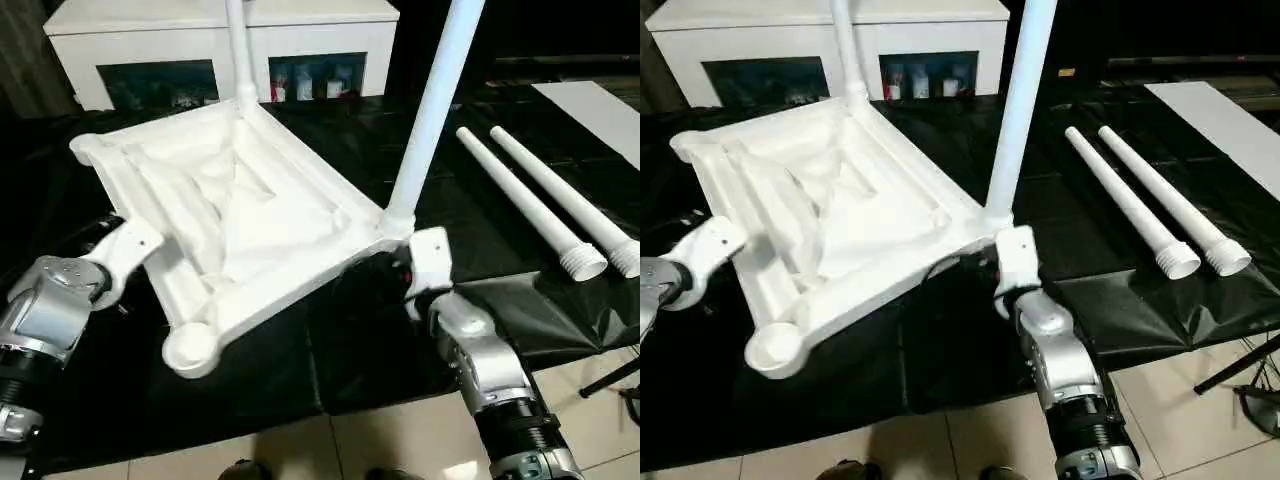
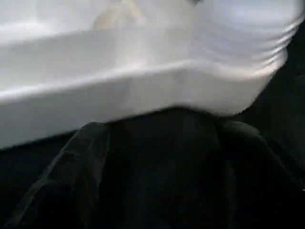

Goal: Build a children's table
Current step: Rotate table base

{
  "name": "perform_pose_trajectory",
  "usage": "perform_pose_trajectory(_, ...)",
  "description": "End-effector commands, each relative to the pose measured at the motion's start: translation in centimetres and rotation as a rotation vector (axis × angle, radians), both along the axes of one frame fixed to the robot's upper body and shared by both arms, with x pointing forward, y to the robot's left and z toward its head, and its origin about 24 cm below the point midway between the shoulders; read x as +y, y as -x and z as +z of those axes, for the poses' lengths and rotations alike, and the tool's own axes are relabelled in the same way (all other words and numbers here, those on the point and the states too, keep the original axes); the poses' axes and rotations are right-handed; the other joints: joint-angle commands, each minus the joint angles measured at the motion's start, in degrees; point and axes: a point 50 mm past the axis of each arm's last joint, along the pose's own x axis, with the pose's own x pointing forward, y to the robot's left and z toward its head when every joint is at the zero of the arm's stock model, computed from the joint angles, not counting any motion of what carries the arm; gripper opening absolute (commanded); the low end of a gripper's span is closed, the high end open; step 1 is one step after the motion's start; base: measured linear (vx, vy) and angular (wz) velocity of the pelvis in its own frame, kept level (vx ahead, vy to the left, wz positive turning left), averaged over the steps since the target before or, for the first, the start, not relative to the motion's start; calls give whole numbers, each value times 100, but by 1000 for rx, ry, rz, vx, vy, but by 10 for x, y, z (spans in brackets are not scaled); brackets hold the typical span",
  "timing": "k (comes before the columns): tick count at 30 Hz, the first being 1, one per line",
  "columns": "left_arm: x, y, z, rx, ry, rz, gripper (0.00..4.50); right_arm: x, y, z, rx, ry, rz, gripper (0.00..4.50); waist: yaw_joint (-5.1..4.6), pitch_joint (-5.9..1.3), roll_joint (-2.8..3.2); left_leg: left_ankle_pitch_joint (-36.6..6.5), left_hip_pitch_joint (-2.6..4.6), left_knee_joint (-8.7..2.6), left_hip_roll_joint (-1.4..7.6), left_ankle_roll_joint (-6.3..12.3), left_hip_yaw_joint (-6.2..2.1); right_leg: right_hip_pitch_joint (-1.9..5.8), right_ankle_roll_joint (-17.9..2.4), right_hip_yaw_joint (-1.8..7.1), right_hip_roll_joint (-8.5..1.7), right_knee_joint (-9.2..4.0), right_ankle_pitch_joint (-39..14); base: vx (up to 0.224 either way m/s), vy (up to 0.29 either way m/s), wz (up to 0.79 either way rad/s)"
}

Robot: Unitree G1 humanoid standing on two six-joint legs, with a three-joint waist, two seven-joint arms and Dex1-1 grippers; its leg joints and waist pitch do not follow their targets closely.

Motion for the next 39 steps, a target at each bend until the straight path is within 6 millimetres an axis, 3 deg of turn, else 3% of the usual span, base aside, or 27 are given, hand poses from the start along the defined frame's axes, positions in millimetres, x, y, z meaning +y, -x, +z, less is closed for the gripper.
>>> perform_pose_trajectory(1, -15, 6, -7, 64, 59, -74, 110, 8, -2, 3, 0, -19, 75, 400, -28, -395, 104, -2493, 232, -485, 250, -353, -128, 162, -1056, 238, -275, -356, -1897, 0, 0, 0)
perform_pose_trajectory(6, -25, 10, -7, 92, 100, -122, 110, 13, -2, 3, -1, -27, 128, 400, -28, -390, 100, -2529, 247, -487, 256, -355, -119, 143, -1115, 238, -259, -339, -1861, 0, 0, 0)
perform_pose_trajectory(9, -49, 16, 0, 110, 170, -249, 110, 26, -5, 9, -33, -53, 182, 400, -29, -392, 58, -2437, 234, -483, 264, -322, -115, 154, -1128, 247, -283, -342, -1891, 0, 0, 0)
perform_pose_trajectory(12, -63, 20, 4, 115, 211, -331, 110, 32, -5, 11, -45, -62, 214, 400, -28, -392, 71, -2386, 235, -484, 259, -326, -113, 156, -1121, 245, -265, -331, -1863, 0, 0, 0)
perform_pose_trajectory(14, -66, 21, 5, 116, 220, -343, 110, 33, -5, 11, -45, -63, 221, 400, -42, -389, 39, -2349, 228, -483, 252, -301, -101, 158, -1100, 245, -256, -337, -1877, 0, 0, 0)
perform_pose_trajectory(15, -84, 25, 6, 122, 287, -409, 110, 36, -3, 10, -43, -63, 258, 400, -39, -392, 52, -2324, 223, -487, 258, -307, -112, 174, -1108, 243, -267, -328, -1866, 0, 0, 0)
perform_pose_trajectory(19, -104, 29, 3, 135, 354, -472, 110, 37, 0, 9, -42, -61, 283, 400, -42, -392, 27, -2310, 232, -476, 257, -287, -93, 167, -1135, 246, -259, -341, -1867, 0, 0, 0)
perform_pose_trajectory(26, -138, 27, -7, 126, 411, -546, 110, 31, 1, 9, -52, -62, 293, 400, -76, -405, 9, -2406, 205, -460, 247, -261, -105, 189, -1008, 234, -266, -389, -2181, 0, 0, 0)
perform_pose_trajectory(33, -186, 10, -6, -21, 488, -595, 110, 25, 2, 13, -75, -55, 308, 400, -126, -422, -51, -2458, 179, -434, 242, -197, -117, 203, -908, 207, -271, -437, -2440, 0, 0, 0)
perform_pose_trajectory(35, -190, 9, -7, -36, 487, -597, 110, 23, 2, 14, -81, -54, 304, 400, -114, -433, -49, -2432, 183, -423, 243, -178, -120, 202, -894, 209, -286, -435, -2452, 0, 0, 0)
perform_pose_trajectory(36, -197, 4, -8, -70, 497, -581, 110, 17, 1, 18, -103, -52, 281, 400, -135, -426, -94, -2323, 130, -432, 231, -116, -116, 229, -850, 197, -273, -435, -2446, 0, 0, 0)
perform_pose_trajectory(39, -207, -7, -10, -139, 500, -549, 110, 0, 1, 31, -152, -62, 219, 400, -104, -438, -99, -2244, 169, -400, 234, -49, -94, 200, -839, 210, -281, -460, -2431, 0, 0, 0)
